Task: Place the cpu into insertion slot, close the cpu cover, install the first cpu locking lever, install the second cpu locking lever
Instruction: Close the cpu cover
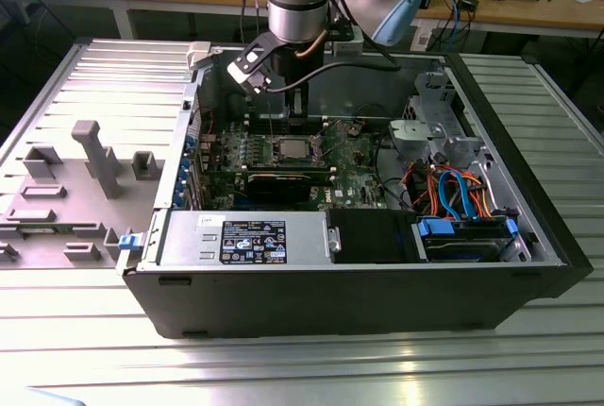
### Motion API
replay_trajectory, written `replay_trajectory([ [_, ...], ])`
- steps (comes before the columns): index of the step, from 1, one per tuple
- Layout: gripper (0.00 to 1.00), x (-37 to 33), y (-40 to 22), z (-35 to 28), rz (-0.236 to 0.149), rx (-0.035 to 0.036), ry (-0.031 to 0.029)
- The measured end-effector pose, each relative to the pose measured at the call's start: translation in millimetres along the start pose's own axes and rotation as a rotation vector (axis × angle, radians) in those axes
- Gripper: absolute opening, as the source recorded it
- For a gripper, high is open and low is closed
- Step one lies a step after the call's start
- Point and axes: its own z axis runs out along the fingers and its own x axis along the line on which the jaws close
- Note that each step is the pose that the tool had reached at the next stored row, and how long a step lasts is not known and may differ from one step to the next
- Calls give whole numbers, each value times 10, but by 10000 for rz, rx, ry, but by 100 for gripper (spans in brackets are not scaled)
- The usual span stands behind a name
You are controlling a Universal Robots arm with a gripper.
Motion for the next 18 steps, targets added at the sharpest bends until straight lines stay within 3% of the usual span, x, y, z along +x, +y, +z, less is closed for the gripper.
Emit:
replay_trajectory([
  [4,11,0,1,0,-1,3,1],
  [10,11,3,6,-124,-3,3,-2],
  [18,11,5,6,-127,-2,3,-30],
])
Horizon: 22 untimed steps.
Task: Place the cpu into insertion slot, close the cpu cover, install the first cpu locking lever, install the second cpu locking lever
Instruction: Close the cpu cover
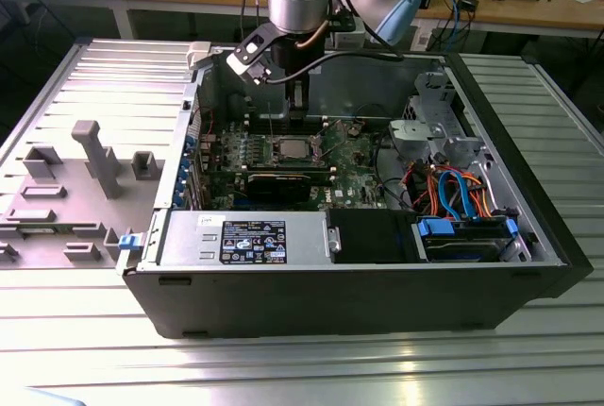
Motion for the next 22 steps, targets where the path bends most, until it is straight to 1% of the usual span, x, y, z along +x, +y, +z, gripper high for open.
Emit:
replay_trajectory([
  [7,11,0,17,1,-2,0,0],
  [11,11,-1,80,4,-1,0,0],
  [17,11,0,87,-4,0,1,-3],
  [20,11,2,90,-66,-3,0,-18],
  [22,11,6,94,-164,-3,-1,-51],
])
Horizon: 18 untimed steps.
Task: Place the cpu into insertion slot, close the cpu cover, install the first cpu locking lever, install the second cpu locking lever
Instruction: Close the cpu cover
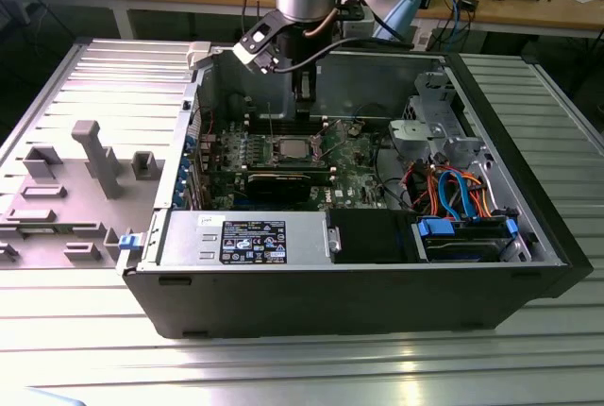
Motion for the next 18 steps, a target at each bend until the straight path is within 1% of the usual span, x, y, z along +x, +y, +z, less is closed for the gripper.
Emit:
replay_trajectory([
  [2,11,2,3,-13,-1,0,-20],
  [3,11,3,26,-13,-1,1,-23],
  [7,11,2,79,-10,-1,1,-22],
  [18,11,2,104,-9,-2,1,-21],
])
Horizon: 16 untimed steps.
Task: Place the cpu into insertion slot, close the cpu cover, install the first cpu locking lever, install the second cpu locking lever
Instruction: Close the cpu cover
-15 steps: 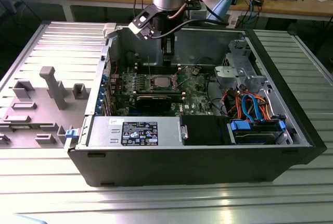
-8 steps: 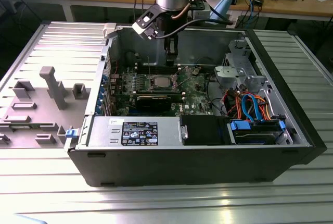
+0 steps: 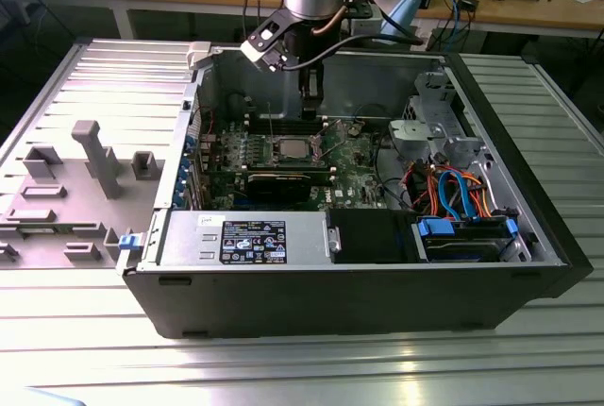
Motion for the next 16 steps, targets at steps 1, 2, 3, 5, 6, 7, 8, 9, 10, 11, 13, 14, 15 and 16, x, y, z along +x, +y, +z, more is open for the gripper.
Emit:
replay_trajectory([
  [1,11,0,4,0,1,0,-1],
  [2,11,0,8,0,1,-1,-1],
  [3,11,0,10,0,1,0,0],
  [5,11,0,19,1,1,0,0],
  [6,11,0,23,1,2,0,0],
  [7,11,0,27,1,1,0,0],
  [8,11,0,30,1,1,-1,0],
  [9,11,0,32,1,1,0,0],
  [10,11,0,38,2,1,0,0],
  [11,11,0,42,2,1,0,0],
  [13,11,0,55,2,1,0,-1],
  [14,11,0,63,3,1,0,0],
  [15,11,0,67,3,1,0,0],
  [16,11,0,69,3,1,0,-1],
])
